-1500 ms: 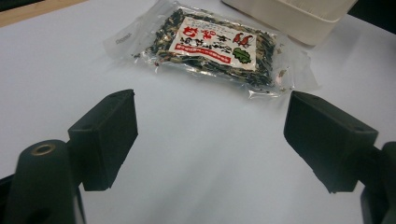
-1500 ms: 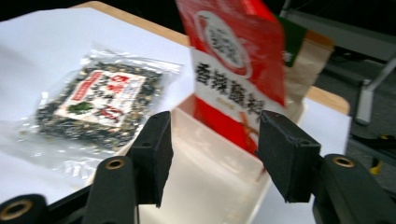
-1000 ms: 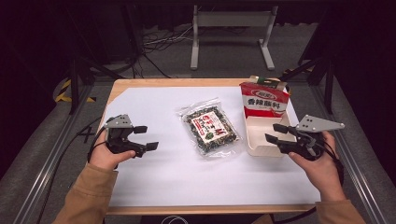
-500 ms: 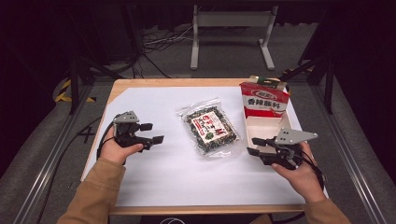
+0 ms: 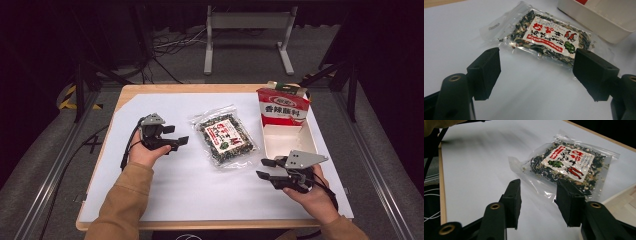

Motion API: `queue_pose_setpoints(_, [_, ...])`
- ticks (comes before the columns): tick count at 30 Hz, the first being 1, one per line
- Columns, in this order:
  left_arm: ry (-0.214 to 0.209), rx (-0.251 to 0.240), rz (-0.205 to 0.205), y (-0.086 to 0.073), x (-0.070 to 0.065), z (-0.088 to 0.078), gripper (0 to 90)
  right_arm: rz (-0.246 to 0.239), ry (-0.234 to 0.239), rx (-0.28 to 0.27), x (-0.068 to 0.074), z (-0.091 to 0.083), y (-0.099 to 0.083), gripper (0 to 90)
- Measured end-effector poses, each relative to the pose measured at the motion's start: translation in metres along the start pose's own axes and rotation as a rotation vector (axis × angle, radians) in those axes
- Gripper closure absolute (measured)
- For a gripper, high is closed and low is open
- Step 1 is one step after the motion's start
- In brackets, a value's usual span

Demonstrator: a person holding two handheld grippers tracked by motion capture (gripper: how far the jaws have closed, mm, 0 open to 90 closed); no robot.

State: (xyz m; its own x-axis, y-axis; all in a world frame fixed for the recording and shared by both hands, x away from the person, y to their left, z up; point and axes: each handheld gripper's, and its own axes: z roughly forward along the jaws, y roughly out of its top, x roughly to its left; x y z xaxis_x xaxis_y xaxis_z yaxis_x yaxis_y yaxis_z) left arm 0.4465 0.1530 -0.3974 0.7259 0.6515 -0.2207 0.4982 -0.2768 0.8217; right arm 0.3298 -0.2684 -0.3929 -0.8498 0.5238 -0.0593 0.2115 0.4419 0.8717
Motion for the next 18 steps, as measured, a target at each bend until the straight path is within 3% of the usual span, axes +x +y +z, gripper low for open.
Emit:
queue_pose_setpoints(6, [0.028, 0.011, -0.007, 0.005, -0.002, 0.013, 22.5, -0.001, -0.021, -0.016, 0.008, -0.006, -0.002, 53.1])
queue_pose_setpoints(9, [0.062, 0.006, -0.011, 0.008, -0.002, 0.020, 22.5, -0.022, -0.035, -0.014, 0.013, -0.007, -0.002, 52.9])
queue_pose_setpoints(18, [0.105, -0.035, -0.030, 0.024, 0.010, 0.038, 33.5, -0.012, -0.017, 0.002, 0.014, 0.000, -0.014, 55.8])
